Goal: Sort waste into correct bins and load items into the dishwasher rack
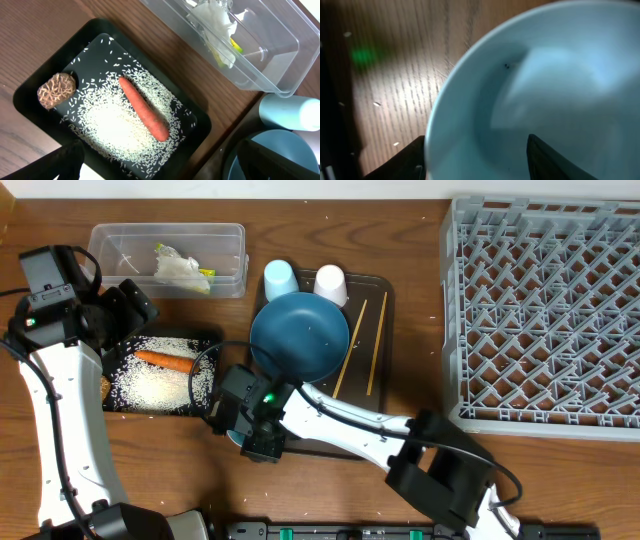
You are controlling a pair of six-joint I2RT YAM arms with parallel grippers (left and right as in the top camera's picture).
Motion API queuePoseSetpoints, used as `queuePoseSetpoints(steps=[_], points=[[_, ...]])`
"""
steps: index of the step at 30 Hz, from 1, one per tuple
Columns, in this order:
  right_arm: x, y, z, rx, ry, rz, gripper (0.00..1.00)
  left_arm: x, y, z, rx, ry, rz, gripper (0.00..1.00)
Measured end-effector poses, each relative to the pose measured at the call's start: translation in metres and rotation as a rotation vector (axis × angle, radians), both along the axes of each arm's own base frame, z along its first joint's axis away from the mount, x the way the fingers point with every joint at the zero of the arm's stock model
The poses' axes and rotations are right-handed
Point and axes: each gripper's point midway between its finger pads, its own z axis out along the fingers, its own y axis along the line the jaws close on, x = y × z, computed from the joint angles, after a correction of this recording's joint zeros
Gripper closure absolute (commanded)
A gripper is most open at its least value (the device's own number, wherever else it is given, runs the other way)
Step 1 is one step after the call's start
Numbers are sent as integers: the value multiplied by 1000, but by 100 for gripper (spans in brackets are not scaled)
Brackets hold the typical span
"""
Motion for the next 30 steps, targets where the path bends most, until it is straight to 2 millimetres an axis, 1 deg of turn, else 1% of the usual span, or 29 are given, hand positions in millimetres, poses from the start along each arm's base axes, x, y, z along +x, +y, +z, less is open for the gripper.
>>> queuePoseSetpoints(steps=[3,7,11,16,19,22,25,30], points=[[0,-2,-8,-17,1,9,66,0,0,0,0,0,0,2],[1,-3,-9,-20,-6,13,86,0,0,0,0,0,0,2],[2,-2,-8,-18,-15,16,98,0,0,0,0,0,0,2],[7,3,2,-12,-34,15,99,0,0,0,0,0,0,2],[8,3,6,-18,-35,12,99,0,0,0,0,0,0,2],[7,4,14,-15,-20,13,99,0,0,0,0,0,0,2],[0,12,29,17,27,21,99,0,0,0,0,0,0,2],[-9,37,66,171,156,42,99,0,0,0,0,0,0,2]])
